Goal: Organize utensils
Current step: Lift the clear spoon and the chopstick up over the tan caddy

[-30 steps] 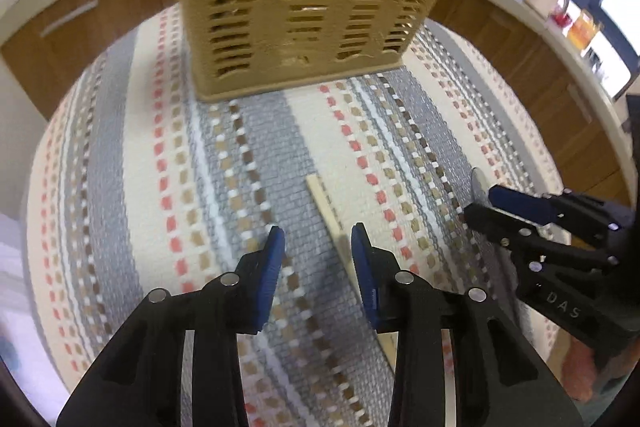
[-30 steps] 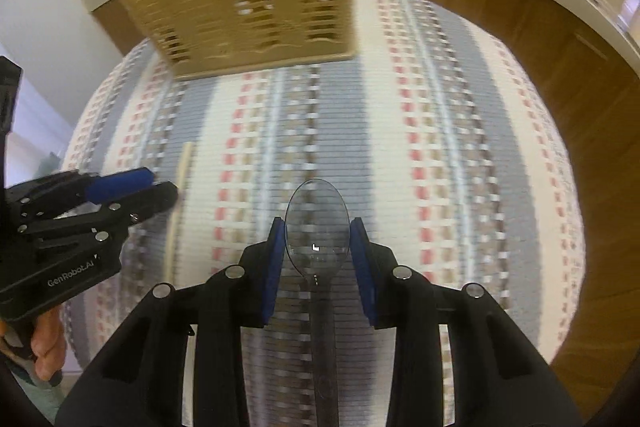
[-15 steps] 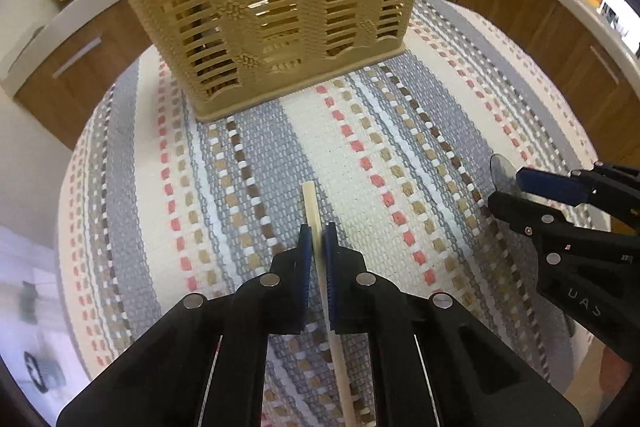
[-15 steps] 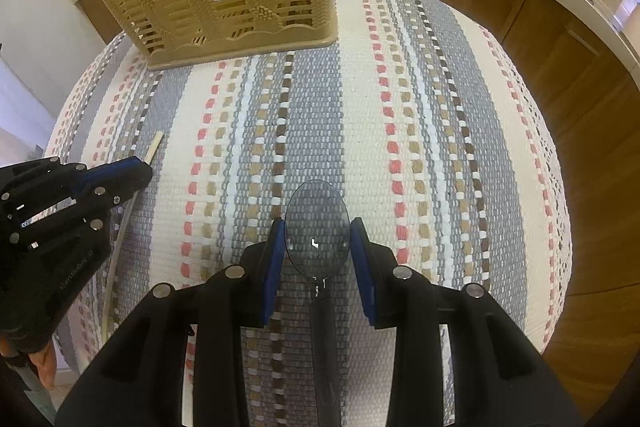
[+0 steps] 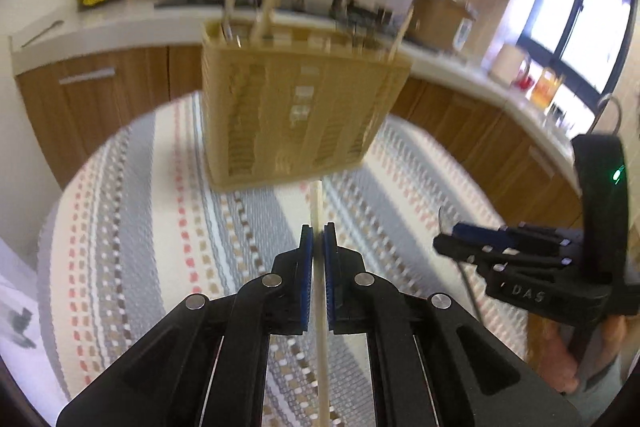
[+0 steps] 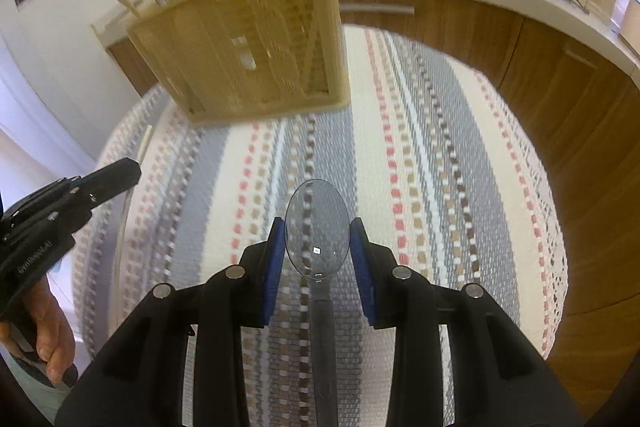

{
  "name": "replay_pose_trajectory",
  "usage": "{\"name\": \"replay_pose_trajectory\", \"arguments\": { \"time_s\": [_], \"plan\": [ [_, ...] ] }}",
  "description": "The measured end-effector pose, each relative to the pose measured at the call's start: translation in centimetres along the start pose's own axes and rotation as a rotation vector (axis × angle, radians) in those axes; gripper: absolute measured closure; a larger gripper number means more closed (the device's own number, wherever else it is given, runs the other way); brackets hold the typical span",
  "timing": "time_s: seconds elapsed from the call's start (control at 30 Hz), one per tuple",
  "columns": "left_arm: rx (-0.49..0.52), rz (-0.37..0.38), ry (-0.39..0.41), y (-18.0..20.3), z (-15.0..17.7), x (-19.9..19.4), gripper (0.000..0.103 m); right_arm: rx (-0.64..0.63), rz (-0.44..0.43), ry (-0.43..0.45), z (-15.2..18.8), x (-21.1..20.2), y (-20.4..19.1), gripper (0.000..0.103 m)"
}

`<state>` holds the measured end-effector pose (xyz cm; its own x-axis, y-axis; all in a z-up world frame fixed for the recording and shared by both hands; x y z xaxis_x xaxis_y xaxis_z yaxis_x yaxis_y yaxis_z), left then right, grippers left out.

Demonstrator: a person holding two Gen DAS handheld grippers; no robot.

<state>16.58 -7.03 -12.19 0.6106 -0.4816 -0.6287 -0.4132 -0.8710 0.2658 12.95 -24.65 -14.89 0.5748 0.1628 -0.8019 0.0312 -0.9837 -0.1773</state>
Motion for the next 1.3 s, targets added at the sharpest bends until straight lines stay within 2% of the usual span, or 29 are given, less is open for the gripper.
{"name": "replay_pose_trajectory", "arguments": {
  "time_s": [0.13,0.23,0.37,0.53,0.83,1.1,1.3],
  "plan": [
    [-0.027,0.007,0.128,0.7,-1.6,-2.1,0.1,0.003,-0.038,0.079,-1.3,-1.5,-0.5,0.073],
    [-0.026,-0.014,0.213,1.1,-2.6,-4.0,0.1,0.001,-0.066,0.146,-2.2,-3.1,-1.0,0.073],
    [-0.016,-0.031,0.3,1.2,-4.0,-6.2,0.1,-0.008,-0.085,0.229,-3.4,-4.8,-2.0,0.073],
    [-0.028,-0.023,0.403,1.0,-6.4,-8.3,0.1,-0.013,-0.106,0.288,-5.2,-5.5,-2.8,0.073],
    [-0.065,-0.01,0.606,0.2,-12.1,-11.6,0.1,0.014,-0.112,0.418,-10.9,-6.9,-3.8,0.073],
    [-0.075,-0.029,0.708,-1.2,-17.3,-10.6,0.1,0.02,-0.131,0.527,-17.2,-6.8,-5.0,0.073],
    [-0.092,-0.066,0.774,-2.9,-19.1,-8.2,0.1,0.05,-0.136,0.602,-20.4,-5.9,-5.9,0.073]
  ]
}}
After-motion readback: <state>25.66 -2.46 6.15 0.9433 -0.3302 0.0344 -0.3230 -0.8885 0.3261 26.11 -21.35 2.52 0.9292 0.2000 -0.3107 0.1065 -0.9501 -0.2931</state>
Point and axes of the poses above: each gripper's, at about its wrist camera, not at the fingertips, and x roughly the way its jaws point, y to its right, z to its underside, the point moved 4 cm from there along x, roughly the way its jaws point, and after that the axes turned 2 degrees about x, right-handed, at the moved point
